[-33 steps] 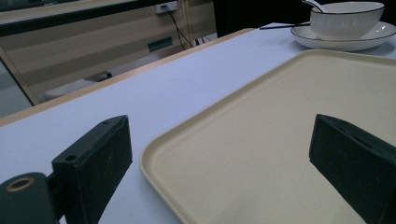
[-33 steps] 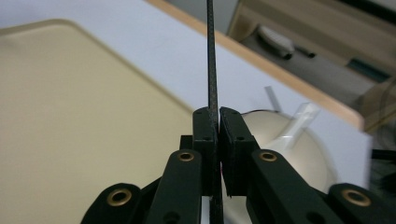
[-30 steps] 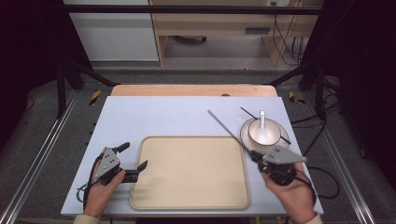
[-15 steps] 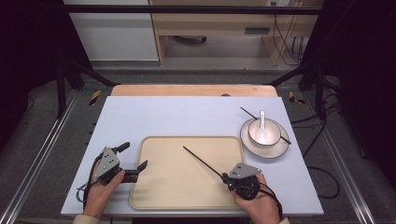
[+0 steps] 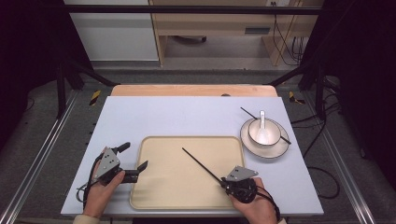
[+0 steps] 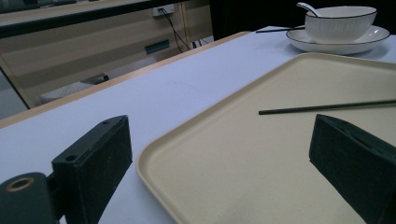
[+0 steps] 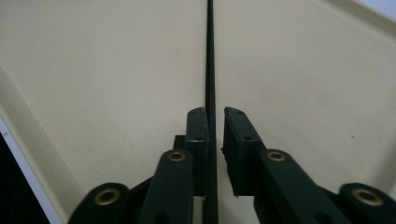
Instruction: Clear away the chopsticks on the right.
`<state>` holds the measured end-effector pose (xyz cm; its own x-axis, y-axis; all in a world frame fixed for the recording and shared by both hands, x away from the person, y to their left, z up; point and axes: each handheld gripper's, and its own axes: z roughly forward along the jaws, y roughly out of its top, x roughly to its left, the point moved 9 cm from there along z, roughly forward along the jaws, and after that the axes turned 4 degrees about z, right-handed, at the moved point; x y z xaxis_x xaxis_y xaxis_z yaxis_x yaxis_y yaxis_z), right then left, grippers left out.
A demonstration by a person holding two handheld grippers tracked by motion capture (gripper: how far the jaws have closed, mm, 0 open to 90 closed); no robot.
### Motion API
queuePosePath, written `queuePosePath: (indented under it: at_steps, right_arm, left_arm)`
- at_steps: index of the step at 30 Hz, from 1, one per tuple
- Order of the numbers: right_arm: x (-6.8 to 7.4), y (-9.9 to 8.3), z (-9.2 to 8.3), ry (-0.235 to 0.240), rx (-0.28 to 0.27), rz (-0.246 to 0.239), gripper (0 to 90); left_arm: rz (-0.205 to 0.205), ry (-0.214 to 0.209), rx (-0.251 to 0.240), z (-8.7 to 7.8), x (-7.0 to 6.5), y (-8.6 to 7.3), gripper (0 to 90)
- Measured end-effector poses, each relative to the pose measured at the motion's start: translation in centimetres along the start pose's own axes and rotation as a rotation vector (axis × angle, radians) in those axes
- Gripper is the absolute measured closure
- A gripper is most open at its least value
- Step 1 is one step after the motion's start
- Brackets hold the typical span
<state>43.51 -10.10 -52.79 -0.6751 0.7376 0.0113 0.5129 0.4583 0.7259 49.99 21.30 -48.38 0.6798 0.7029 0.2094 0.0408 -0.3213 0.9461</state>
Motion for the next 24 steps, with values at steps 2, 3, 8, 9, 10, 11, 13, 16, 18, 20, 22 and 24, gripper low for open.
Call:
queuePosePath:
  at_steps: [2,3,8,9,10,11,13,16,18,20,22,24]
  right_arm:
    - [-0.1,0.4,-0.6,0.007,-0.037,0.009,75.7]
    - [-0.4,0.8,-1.1,0.004,-0.062,0.012,73.8]
    - [-5.4,2.9,-5.9,-0.114,-0.17,0.027,71.9]
    - [-7.1,3.2,-7.2,-0.152,-0.185,0.032,72.4]
    - [-8.9,3.4,-8.6,-0.196,-0.198,0.043,72.7]
    - [-10.8,3.5,-9.9,-0.234,-0.209,0.051,73.2]
    - [-14.6,3.3,-11.5,-0.296,-0.201,0.056,73.3]
    - [-20.0,2.0,-12.0,-0.385,-0.122,0.041,76.0]
    - [-22.8,1.1,-11.3,-0.402,-0.097,0.053,78.5]
    - [-23.8,0.7,-10.8,-0.397,-0.088,0.066,78.9]
    - [-25.0,0.0,-9.3,-0.35,-0.064,0.089,77.3]
    - [-25.9,-0.6,-7.9,-0.353,-0.015,0.077,74.6]
  left_arm:
    - [0.001,0.001,-0.002,0.0,0.0,0.1,5.8]
    - [0.001,0.001,-0.002,0.0,0.0,0.1,5.8]
    - [0.006,0.004,0.004,-0.1,0.1,-0.1,5.8]
    - [0.007,0.004,0.003,-0.1,0.1,0.0,5.8]
    - [0.007,0.004,0.003,-0.1,0.1,0.0,5.8]
    - [0.007,0.005,0.003,-0.1,0.1,0.0,5.8]
    - [0.006,0.005,0.005,-0.1,0.1,-0.1,5.8]
    - [0.006,0.006,0.008,0.0,0.1,-0.1,5.8]
    - [0.007,0.006,0.009,0.0,0.1,-0.1,5.8]
    - [0.007,0.007,0.011,0.0,0.1,-0.1,5.8]
    - [0.011,0.006,0.014,0.1,0.1,-0.2,5.8]
    - [0.01,0.004,0.016,0.1,0.0,-0.3,5.8]
